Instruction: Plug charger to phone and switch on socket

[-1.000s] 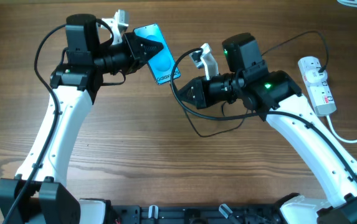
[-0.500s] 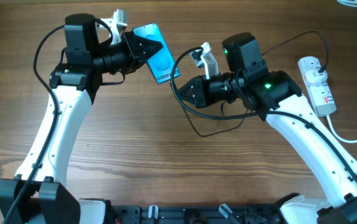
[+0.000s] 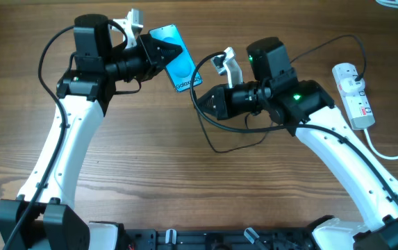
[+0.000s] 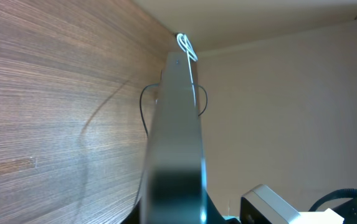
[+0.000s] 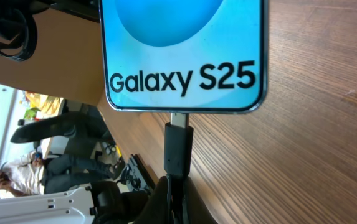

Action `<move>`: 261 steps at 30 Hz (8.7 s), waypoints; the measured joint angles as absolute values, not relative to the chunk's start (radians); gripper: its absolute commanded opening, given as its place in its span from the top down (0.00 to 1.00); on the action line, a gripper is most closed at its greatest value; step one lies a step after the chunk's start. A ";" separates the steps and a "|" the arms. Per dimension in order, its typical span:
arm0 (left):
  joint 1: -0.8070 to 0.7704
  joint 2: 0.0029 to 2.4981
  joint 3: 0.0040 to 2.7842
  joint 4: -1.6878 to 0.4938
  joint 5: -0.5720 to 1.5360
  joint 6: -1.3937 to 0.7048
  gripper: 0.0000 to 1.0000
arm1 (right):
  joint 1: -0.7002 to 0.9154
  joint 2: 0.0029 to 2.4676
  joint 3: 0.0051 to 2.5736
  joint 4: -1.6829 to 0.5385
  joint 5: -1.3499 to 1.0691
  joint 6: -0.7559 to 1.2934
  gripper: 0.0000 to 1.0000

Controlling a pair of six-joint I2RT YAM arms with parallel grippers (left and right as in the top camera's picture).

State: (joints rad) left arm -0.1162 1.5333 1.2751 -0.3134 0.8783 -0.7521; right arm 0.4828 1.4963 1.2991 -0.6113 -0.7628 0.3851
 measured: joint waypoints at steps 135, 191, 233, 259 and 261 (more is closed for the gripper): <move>0.059 1.535 1.275 -0.827 0.488 -0.501 0.96 | 0.425 2.088 1.435 -0.857 -0.050 0.059 0.57; 0.059 1.535 1.274 -0.777 0.489 -0.498 0.96 | 0.444 2.056 1.364 -0.682 -0.112 0.117 0.96; -0.010 1.535 1.268 0.023 1.204 -0.825 0.96 | 0.411 1.616 1.332 -0.544 -1.312 0.207 0.96; -0.010 1.535 1.267 0.234 1.330 -1.147 0.96 | 0.411 1.614 1.332 -0.200 -1.433 0.539 0.96; -0.010 1.535 1.267 0.234 1.330 -1.152 0.96 | 0.411 1.614 1.332 -0.200 -1.433 0.542 0.96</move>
